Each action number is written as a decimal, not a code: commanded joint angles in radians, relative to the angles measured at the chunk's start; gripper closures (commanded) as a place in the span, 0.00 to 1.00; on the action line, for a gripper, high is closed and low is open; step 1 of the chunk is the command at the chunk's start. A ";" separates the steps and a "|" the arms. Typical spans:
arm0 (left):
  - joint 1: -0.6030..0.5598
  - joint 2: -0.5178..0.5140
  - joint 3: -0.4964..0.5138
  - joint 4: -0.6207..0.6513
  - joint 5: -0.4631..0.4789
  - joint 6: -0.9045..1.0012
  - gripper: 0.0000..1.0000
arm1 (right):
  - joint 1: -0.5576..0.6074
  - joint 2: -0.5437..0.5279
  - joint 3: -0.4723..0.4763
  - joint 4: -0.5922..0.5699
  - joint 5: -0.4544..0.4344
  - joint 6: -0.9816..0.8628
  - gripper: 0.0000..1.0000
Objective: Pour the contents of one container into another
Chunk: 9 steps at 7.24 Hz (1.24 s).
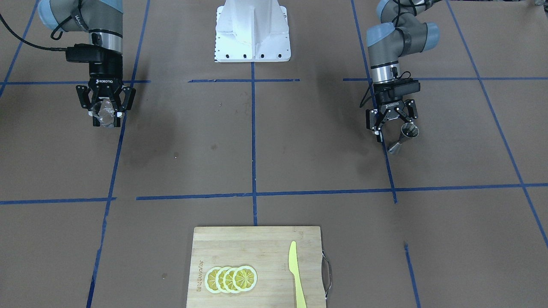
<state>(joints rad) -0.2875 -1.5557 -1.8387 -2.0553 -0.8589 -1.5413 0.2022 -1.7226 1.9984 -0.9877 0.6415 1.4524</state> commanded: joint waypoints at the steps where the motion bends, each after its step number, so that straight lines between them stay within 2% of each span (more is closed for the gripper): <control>1: 0.002 0.068 -0.140 0.000 -0.115 0.088 0.00 | -0.017 0.000 -0.016 0.000 -0.028 0.037 1.00; 3: 0.004 0.091 -0.218 0.003 -0.210 0.139 0.00 | -0.024 0.000 -0.041 0.001 -0.051 0.045 1.00; 4: 0.004 0.132 -0.275 0.003 -0.244 0.170 0.00 | -0.055 0.000 -0.085 0.001 -0.093 0.136 1.00; 6: -0.002 0.187 -0.397 0.003 -0.345 0.242 0.00 | -0.098 0.003 -0.148 0.000 -0.141 0.163 1.00; 7: -0.002 0.190 -0.422 0.004 -0.350 0.248 0.00 | -0.109 0.008 -0.200 0.001 -0.157 0.213 1.00; 9: -0.015 0.190 -0.470 0.027 -0.393 0.279 0.00 | -0.112 0.014 -0.211 0.006 -0.164 0.221 1.00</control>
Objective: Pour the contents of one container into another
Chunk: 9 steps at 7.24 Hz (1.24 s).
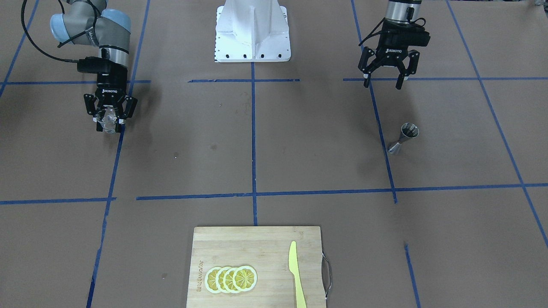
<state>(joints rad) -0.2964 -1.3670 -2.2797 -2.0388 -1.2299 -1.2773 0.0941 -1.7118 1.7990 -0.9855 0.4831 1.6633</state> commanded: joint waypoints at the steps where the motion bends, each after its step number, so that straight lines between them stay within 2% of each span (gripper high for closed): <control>1: -0.006 0.000 -0.026 0.011 -0.022 0.016 0.00 | -0.002 0.003 -0.016 0.034 -0.003 0.007 1.00; 2: -0.006 0.000 -0.024 0.011 -0.022 0.016 0.00 | -0.002 0.000 -0.021 0.045 -0.001 0.003 0.88; 3: -0.007 -0.001 -0.021 0.011 -0.022 0.024 0.00 | -0.002 -0.002 -0.030 0.047 -0.001 0.001 0.65; 7: -0.007 -0.004 -0.014 0.009 -0.022 0.024 0.00 | -0.002 0.001 -0.043 0.047 -0.003 -0.002 0.31; 9: -0.007 -0.006 -0.011 0.009 -0.022 0.024 0.00 | -0.002 0.001 -0.043 0.047 -0.003 -0.002 0.27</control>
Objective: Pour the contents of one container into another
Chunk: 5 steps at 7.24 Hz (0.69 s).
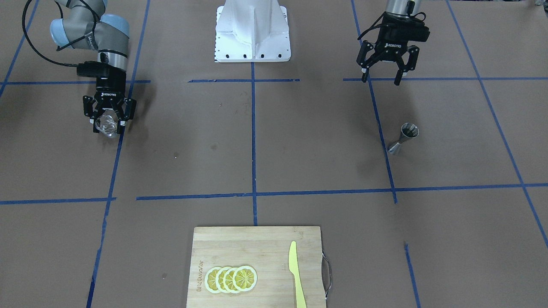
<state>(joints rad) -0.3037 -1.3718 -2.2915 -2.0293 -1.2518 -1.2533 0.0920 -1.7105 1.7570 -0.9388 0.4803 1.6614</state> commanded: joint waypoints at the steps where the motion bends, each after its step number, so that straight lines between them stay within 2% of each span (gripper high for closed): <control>1: 0.000 -0.001 0.001 0.001 -0.001 0.000 0.00 | 0.000 0.002 -0.001 0.000 0.000 0.000 0.25; 2: 0.000 -0.003 0.000 0.000 -0.001 0.000 0.00 | 0.000 0.000 0.001 0.000 0.003 0.000 0.19; 3: 0.000 -0.006 -0.006 0.000 -0.005 0.002 0.00 | 0.002 -0.001 0.007 0.000 0.004 -0.003 0.00; 5: 0.000 -0.021 -0.008 0.000 -0.031 0.000 0.00 | 0.002 -0.014 0.033 0.002 0.006 -0.005 0.00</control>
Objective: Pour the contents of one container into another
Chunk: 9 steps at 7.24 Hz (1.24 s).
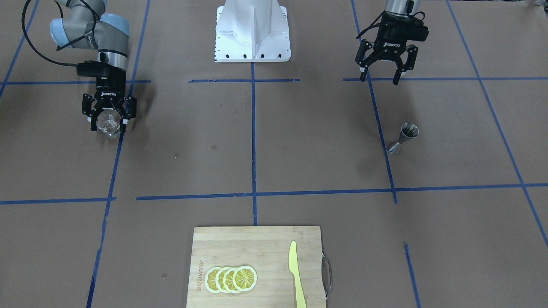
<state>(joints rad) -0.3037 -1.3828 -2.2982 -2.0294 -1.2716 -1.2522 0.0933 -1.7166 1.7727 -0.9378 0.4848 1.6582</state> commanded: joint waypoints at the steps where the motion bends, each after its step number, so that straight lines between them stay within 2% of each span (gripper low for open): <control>1: 0.000 -0.012 -0.003 0.000 -0.011 -0.001 0.00 | -0.001 -0.035 0.049 0.001 0.003 -0.008 0.00; 3: 0.000 -0.013 -0.006 0.000 -0.018 0.000 0.00 | -0.026 -0.180 0.245 -0.001 0.062 -0.023 0.00; 4: -0.026 -0.019 -0.013 0.000 -0.072 0.022 0.00 | -0.026 -0.220 0.336 -0.009 0.137 -0.044 0.00; 6: -0.195 -0.038 -0.020 0.000 -0.222 0.181 0.00 | 0.000 -0.291 0.474 -0.015 0.260 -0.174 0.00; 7: -0.307 -0.041 -0.014 0.000 -0.318 0.295 0.00 | 0.116 -0.287 0.487 -0.015 0.394 -0.313 0.00; 9: -0.539 -0.059 0.037 0.000 -0.504 0.533 0.00 | 0.489 -0.241 0.453 -0.059 0.812 -0.646 0.00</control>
<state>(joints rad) -0.7006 -1.4281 -2.2935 -2.0295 -1.6625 -0.8586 0.3576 -1.9849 2.2451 -0.9630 1.0470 1.2174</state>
